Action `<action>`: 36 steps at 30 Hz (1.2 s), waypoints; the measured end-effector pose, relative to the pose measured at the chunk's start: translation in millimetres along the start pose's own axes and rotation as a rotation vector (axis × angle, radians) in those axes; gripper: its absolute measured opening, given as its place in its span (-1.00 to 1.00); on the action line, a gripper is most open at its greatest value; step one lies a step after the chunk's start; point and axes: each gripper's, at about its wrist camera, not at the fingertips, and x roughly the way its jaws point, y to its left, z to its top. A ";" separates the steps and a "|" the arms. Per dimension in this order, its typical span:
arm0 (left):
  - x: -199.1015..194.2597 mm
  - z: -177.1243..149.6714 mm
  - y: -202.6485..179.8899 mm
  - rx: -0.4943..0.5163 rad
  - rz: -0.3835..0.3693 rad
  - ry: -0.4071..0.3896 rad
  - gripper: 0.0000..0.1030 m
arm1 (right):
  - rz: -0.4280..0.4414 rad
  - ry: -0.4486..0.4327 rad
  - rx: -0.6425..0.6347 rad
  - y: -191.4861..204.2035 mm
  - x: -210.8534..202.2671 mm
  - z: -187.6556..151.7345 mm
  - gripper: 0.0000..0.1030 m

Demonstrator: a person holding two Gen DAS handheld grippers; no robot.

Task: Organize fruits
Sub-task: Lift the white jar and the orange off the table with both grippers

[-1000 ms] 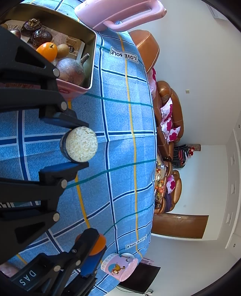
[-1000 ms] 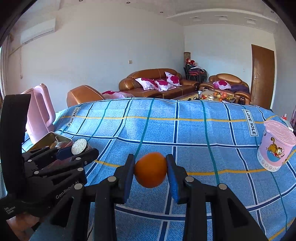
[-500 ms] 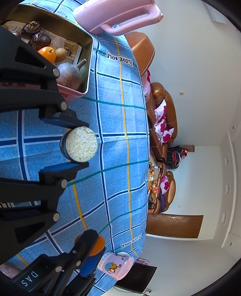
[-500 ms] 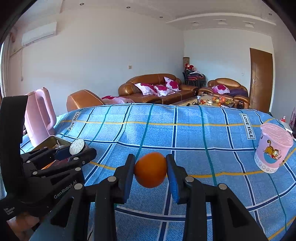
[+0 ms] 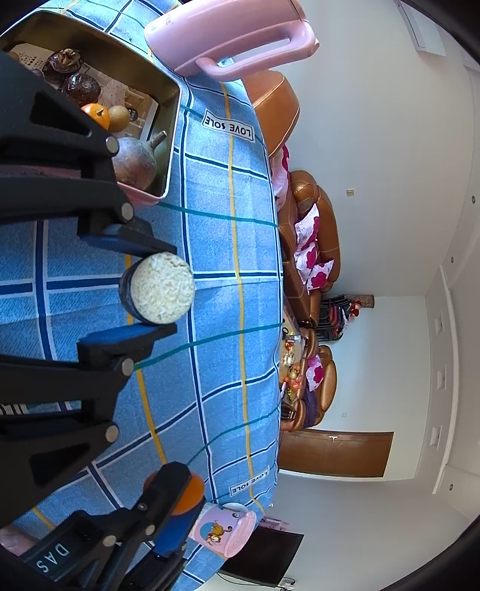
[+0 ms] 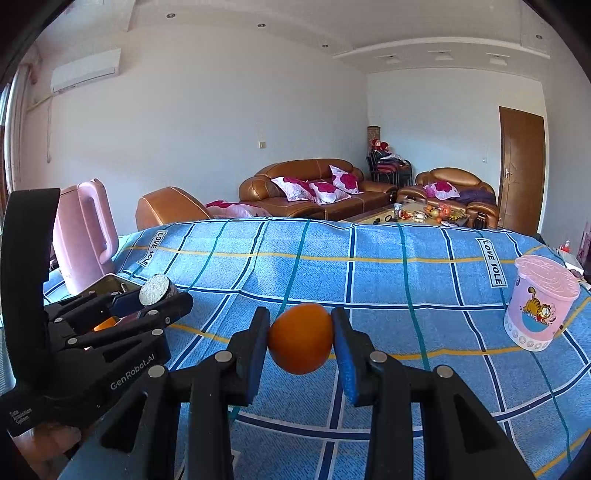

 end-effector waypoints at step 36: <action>-38.2 -18.7 15.8 -0.016 0.035 -0.032 -0.30 | 0.007 -0.080 -0.060 24.7 -30.6 -8.4 -0.30</action>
